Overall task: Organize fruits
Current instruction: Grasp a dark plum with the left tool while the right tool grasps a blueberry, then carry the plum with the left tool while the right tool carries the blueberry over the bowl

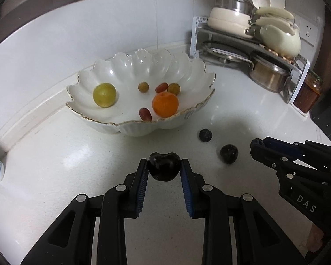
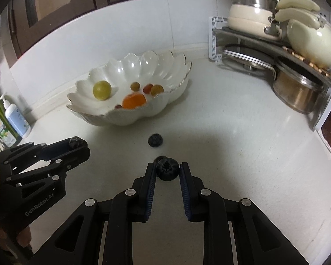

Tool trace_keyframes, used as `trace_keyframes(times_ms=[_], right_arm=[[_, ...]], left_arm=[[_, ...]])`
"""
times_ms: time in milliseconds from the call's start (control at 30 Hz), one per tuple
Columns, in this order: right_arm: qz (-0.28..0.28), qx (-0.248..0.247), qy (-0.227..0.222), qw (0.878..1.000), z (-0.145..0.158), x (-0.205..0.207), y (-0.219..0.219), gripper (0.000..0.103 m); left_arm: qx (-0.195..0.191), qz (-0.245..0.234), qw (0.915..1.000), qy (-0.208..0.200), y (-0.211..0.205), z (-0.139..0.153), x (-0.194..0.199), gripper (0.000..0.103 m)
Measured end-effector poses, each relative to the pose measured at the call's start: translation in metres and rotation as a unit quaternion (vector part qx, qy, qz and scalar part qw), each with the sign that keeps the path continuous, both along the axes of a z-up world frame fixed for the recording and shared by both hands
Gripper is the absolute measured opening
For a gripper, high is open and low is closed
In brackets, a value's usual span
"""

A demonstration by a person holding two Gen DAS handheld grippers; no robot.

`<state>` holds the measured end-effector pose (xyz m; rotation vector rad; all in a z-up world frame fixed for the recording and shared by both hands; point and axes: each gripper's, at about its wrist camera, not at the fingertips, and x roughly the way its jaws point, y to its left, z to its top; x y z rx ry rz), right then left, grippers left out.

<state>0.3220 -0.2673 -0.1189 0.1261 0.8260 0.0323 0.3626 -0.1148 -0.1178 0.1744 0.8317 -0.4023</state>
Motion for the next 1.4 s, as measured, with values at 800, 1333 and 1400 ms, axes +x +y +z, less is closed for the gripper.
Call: trace_keyframes(times_ms=[800, 1333, 1400], right_arm=[[0.022, -0.012, -0.093, 0.995, 0.067, -0.034, 0.019, 0.024], [0.035, -0.015, -0.136, 0.99, 0.095, -0.025, 0.028, 0.024], [0.036, -0.013, -0.139, 0.99, 0.098, -0.022, 0.029, 0.024]], left_arm=[[-0.035, 0.031, 0.9961, -0.076, 0.026, 0.068, -0.038, 0.03], [-0.04, 0.053, 0.9897, -0.127, 0.035, 0.101, -0.039, 0.03], [-0.041, 0.056, 0.9891, -0.13, 0.036, 0.103, -0.038, 0.03]])
